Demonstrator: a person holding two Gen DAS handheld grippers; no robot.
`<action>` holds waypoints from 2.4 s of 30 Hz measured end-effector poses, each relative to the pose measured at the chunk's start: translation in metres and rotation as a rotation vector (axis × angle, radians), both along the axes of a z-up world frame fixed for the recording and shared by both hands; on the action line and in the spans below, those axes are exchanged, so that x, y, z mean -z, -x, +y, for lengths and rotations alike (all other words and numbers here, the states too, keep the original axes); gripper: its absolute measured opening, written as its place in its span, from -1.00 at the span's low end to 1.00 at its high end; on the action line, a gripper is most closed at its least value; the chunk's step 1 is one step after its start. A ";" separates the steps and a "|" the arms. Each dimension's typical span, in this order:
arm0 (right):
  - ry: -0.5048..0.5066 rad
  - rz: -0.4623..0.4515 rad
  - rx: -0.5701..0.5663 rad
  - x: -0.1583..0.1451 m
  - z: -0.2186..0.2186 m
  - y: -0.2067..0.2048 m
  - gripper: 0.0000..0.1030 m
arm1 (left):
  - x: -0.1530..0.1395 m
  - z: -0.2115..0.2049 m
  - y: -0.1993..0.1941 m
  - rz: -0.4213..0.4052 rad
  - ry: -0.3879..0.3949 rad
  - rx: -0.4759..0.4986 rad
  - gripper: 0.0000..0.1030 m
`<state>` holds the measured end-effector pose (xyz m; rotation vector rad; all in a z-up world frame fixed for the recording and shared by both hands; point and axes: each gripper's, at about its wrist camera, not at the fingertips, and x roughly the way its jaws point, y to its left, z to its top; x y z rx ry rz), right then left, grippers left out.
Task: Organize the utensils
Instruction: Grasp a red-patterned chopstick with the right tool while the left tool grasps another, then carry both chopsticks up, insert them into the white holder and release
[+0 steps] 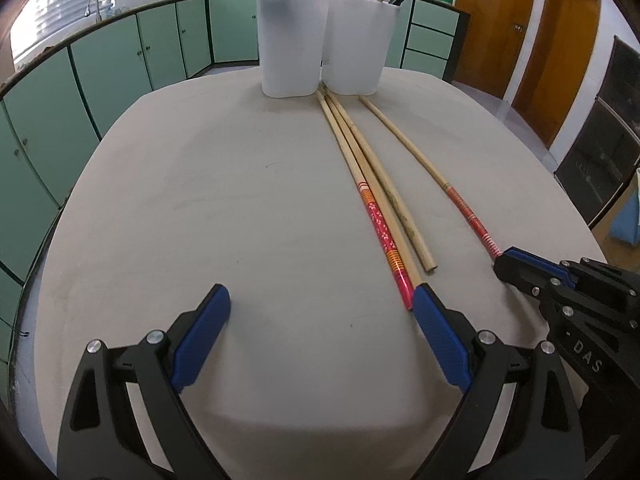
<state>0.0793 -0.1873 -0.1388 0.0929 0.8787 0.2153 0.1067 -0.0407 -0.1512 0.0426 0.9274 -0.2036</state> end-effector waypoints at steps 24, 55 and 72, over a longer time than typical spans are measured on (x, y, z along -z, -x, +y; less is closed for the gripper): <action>0.000 0.005 -0.002 0.001 0.000 -0.001 -0.87 | -0.002 0.003 0.002 -0.010 -0.037 -0.055 0.43; 0.005 -0.196 0.007 -0.079 -0.018 0.010 -0.89 | -0.097 0.023 0.033 -0.237 0.007 -0.013 -0.90; -0.012 -0.329 -0.089 -0.181 -0.020 -0.030 -0.89 | -0.188 0.023 -0.003 -0.413 0.088 0.050 -0.90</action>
